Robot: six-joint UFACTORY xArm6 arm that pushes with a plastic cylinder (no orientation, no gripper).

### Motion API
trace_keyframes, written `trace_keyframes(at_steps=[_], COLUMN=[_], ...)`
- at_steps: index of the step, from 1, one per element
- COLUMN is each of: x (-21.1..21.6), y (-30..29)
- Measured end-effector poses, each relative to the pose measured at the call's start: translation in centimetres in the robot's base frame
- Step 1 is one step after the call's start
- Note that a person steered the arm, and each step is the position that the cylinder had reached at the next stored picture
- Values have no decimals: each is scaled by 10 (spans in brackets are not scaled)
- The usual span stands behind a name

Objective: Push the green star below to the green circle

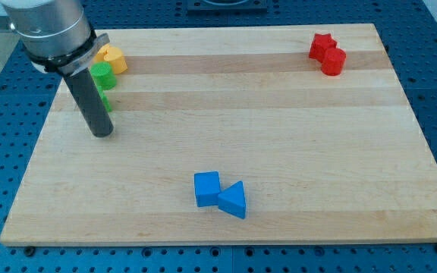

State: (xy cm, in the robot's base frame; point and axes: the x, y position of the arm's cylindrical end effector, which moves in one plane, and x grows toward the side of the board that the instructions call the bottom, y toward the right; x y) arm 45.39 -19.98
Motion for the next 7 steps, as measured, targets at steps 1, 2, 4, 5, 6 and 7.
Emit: trace_keyframes(at_steps=[1,2,4,5,6,7], x=[1,1,-47,-59,-61,-61], y=[-11,-47,-48,-48,-48,-48])
